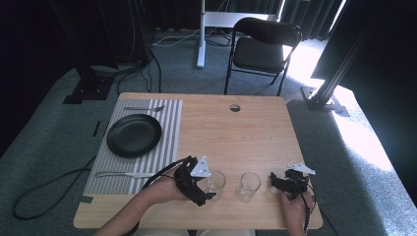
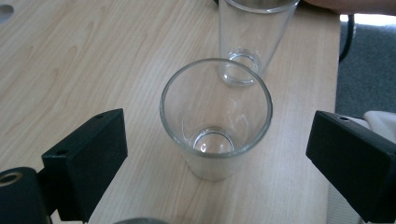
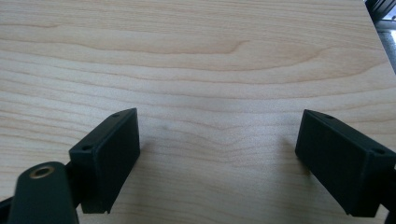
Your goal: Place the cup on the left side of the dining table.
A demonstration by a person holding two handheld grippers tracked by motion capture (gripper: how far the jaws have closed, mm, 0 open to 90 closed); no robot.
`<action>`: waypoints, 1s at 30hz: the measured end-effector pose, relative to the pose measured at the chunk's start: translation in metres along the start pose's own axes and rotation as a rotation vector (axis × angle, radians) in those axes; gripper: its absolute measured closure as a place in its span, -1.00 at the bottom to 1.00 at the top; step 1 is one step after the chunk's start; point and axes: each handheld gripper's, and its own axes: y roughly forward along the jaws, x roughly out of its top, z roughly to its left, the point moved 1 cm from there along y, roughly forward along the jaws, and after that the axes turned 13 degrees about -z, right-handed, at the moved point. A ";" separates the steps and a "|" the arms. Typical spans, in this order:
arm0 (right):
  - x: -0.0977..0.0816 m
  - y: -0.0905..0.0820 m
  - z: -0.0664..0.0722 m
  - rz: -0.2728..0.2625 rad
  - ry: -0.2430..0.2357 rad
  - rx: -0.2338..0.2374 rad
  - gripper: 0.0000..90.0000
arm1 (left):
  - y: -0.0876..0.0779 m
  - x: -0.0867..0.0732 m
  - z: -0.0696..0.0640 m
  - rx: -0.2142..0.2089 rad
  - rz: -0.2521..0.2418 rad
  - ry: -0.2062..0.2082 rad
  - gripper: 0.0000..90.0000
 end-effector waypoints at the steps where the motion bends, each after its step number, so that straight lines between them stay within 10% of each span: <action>1: 0.000 0.000 0.000 0.000 0.000 0.000 -0.71 | 0.003 0.002 0.000 0.010 0.006 0.008 -0.87; 30: 0.000 0.000 0.000 -0.001 -0.001 0.001 -0.69 | 0.039 0.015 -0.001 0.005 0.233 0.044 -0.79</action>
